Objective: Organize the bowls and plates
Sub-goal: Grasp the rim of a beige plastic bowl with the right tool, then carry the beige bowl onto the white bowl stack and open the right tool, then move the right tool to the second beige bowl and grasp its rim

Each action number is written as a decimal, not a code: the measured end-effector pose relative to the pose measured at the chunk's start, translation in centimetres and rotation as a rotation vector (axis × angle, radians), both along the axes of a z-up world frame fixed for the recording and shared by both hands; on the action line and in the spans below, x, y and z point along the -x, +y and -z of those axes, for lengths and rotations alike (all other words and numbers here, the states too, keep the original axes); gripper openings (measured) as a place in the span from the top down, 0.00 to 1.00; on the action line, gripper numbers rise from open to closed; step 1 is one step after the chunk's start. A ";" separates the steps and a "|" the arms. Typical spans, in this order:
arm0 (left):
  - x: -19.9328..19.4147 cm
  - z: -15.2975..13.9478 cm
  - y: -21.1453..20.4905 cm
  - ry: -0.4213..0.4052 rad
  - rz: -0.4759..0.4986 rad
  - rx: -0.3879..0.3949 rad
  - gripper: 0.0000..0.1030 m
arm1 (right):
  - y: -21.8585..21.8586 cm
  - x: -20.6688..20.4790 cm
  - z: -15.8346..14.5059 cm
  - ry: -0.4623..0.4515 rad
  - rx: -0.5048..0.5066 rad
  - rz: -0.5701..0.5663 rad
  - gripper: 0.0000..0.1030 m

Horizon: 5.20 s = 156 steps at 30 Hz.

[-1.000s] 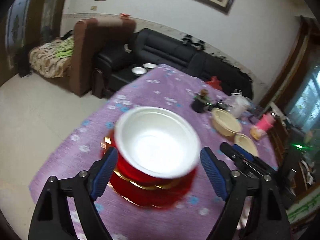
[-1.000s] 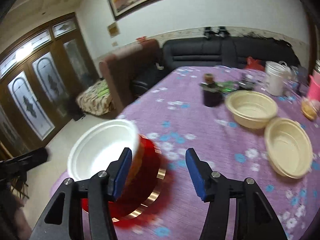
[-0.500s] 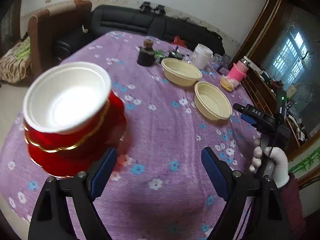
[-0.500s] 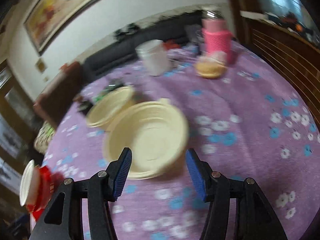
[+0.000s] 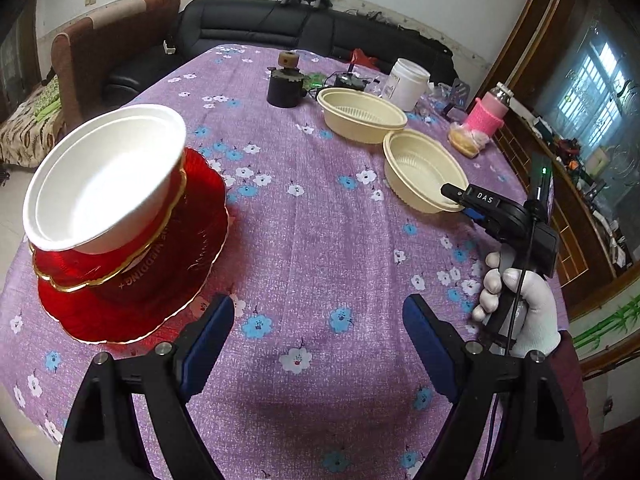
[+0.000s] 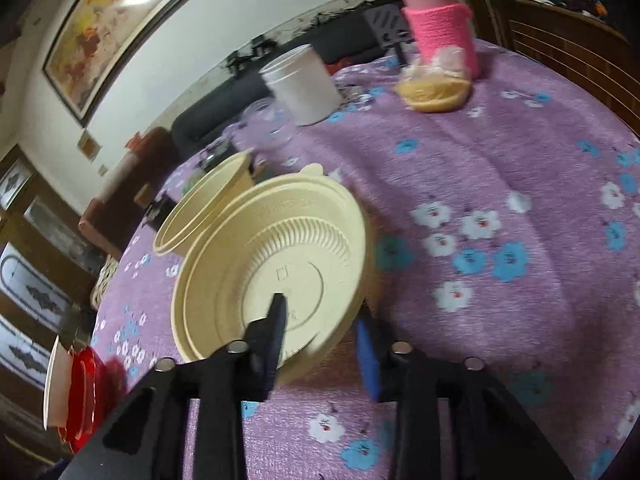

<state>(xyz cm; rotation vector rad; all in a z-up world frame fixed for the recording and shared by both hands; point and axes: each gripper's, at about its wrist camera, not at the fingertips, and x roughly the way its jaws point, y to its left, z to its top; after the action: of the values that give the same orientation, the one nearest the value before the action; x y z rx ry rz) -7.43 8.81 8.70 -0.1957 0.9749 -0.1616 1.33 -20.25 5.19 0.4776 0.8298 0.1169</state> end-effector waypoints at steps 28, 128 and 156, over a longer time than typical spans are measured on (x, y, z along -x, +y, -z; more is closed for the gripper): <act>-10.8 4.6 -6.1 0.073 -0.008 -0.076 0.81 | 2.8 1.0 -1.0 0.040 -0.098 -0.344 0.85; 1.6 -1.3 -1.9 -0.170 -0.054 -0.351 0.22 | 8.9 6.5 -3.4 -0.071 0.087 -0.259 0.46; -2.1 0.6 -3.6 -0.104 0.037 -0.266 0.22 | 7.5 -12.1 -2.4 0.048 0.070 -0.111 0.46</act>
<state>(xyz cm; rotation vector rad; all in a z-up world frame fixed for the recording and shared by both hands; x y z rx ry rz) -5.36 5.17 8.14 0.0738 0.8871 -0.0739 13.42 -12.75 7.58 0.3694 0.9048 0.1788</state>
